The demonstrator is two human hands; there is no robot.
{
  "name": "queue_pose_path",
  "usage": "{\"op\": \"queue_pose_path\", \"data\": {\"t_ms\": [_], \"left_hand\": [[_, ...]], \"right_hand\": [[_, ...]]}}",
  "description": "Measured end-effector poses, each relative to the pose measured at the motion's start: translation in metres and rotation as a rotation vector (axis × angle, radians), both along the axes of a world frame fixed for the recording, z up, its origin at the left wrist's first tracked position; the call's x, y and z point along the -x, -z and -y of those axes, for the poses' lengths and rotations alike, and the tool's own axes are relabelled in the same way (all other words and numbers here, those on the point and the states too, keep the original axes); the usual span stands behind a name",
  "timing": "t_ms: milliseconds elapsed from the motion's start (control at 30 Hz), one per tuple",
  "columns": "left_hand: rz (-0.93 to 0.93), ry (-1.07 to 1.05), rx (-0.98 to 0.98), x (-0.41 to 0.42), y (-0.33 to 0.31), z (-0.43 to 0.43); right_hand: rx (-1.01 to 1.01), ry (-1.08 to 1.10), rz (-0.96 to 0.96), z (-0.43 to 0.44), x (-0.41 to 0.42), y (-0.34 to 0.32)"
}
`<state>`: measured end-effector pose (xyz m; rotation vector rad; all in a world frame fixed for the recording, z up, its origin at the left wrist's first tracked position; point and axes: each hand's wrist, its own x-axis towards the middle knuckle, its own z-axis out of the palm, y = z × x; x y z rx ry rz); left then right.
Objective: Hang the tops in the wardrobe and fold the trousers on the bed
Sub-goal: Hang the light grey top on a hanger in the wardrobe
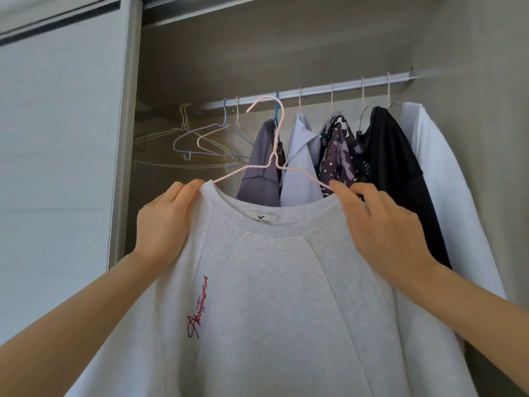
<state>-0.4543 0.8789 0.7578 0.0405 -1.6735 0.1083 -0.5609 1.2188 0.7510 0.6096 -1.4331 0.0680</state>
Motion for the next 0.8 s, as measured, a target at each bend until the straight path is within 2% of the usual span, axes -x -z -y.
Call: {"op": "queue_pose_path", "data": {"t_ms": [67,133,200,300,367,467,533,733,800], "left_hand": [[-0.008,-0.012,0.009,0.001,-0.002,0.005],[0.006,-0.027,0.002,0.003,-0.006,0.01],[0.016,-0.024,-0.01,0.005,-0.01,0.013],[-0.026,-0.002,-0.065,0.012,-0.021,0.015],[-0.025,0.013,-0.123,0.019,-0.029,0.016],[0.013,0.154,-0.287,0.025,-0.042,0.012],[0.033,0.119,-0.252,0.03,-0.05,0.011],[0.048,0.251,-0.309,0.047,-0.075,0.011],[0.062,0.247,-0.296,0.049,-0.081,0.01]], "right_hand": [[0.048,-0.024,0.038,-0.001,0.001,-0.001],[0.071,-0.139,0.14,0.0,-0.004,-0.008],[0.052,-0.312,0.377,0.001,-0.014,-0.022],[-0.013,-0.685,0.695,0.0,-0.029,-0.052],[-0.066,-0.846,0.853,0.001,-0.041,-0.069],[-0.081,-1.067,1.204,0.006,-0.054,-0.083],[-0.048,-1.216,1.377,0.01,-0.062,-0.091],[-0.125,-1.514,1.591,0.028,-0.086,-0.11],[-0.157,-1.569,1.608,0.037,-0.094,-0.114]]}}
